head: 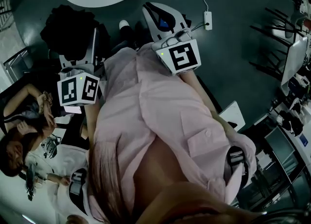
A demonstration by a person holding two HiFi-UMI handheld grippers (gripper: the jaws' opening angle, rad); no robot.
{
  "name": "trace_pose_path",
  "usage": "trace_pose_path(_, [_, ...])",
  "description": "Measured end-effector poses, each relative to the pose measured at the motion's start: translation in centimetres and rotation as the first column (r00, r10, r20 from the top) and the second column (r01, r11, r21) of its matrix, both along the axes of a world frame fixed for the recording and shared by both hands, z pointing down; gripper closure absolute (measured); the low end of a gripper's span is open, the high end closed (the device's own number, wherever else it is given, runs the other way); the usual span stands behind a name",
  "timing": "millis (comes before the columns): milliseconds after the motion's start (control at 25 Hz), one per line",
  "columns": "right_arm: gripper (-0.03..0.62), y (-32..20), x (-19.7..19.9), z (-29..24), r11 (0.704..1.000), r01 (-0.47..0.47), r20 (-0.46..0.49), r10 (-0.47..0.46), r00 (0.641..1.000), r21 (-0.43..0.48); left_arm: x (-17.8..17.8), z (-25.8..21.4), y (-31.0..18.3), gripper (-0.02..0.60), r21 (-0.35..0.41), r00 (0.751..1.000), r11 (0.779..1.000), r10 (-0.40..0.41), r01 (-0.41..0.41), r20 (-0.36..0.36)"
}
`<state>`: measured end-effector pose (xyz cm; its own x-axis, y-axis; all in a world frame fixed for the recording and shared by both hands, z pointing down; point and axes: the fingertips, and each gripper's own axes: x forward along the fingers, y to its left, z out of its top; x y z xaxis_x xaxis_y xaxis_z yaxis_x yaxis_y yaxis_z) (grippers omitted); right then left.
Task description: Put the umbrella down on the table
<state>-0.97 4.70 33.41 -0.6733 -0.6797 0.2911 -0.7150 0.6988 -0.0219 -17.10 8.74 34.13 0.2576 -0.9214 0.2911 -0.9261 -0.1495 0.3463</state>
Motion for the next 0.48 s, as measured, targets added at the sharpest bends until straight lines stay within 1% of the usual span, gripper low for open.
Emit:
trace_pose_path(360, [0.553, -0.8, -1.0, 1.5, 0.995, 0.073, -0.012, -0.074, 0.997, -0.063, -0.3, 0.9, 0.1, 0.268, -0.047, 0.999, 0.998, -0.047, 0.047, -0.002])
trace_pose_path(480, [0.554, -1.1, -1.4, 2.1, 0.991, 0.104, -0.017, -0.106, 0.994, -0.078, -0.5, 1.2, 0.1, 0.268, -0.058, 0.997, 0.996, -0.074, 0.074, -0.001])
